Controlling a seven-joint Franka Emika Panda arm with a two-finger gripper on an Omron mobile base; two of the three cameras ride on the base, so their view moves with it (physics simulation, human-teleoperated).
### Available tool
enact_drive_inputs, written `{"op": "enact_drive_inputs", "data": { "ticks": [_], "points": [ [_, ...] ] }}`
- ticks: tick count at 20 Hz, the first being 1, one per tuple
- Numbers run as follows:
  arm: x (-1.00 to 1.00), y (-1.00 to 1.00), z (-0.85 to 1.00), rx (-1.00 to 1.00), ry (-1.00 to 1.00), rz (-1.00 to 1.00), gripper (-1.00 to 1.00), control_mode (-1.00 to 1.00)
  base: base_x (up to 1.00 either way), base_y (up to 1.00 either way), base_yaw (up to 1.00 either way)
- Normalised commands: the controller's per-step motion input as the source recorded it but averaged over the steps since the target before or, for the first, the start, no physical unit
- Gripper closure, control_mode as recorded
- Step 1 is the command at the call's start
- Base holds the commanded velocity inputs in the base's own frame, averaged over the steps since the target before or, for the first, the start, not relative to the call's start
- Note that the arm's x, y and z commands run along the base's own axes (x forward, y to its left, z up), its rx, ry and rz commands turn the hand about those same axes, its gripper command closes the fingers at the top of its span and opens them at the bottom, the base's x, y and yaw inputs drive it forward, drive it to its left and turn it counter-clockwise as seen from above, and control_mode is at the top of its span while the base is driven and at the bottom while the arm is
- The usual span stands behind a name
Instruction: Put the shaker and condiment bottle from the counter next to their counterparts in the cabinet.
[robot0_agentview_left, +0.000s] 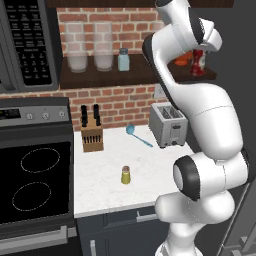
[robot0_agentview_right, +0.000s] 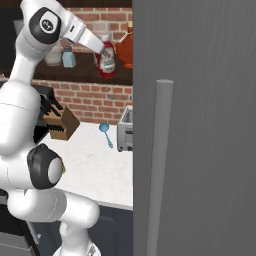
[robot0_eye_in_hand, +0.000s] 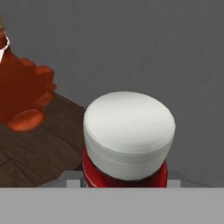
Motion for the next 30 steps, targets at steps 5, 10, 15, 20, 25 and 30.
{"op": "enact_drive_inputs", "data": {
  "ticks": [5, 10, 15, 20, 25, 30],
  "points": [
    [0.03, -0.01, 0.0, 0.08, 0.0, 0.0, 1.0, -1.0, 0.0, 0.0, 0.0],
    [0.15, 0.0, 0.0, 0.03, 0.0, 0.0, 1.0, -1.0, 0.0, 0.0, 0.0],
    [0.32, 0.0, 0.0, 0.0, 0.0, 0.0, 1.0, -1.0, 0.0, 0.0, 0.0],
    [0.38, -0.05, 0.0, 0.0, 0.0, 0.02, 1.0, -1.0, 0.0, 0.0, 0.0],
    [0.28, -0.09, -0.01, 0.0, -0.03, 0.03, 1.0, -1.0, 0.0, 0.0, 0.0],
    [0.14, -0.07, -0.11, 0.0, -0.03, 0.05, 1.0, -1.0, 0.0, 0.0, 0.0]
  ]
}}
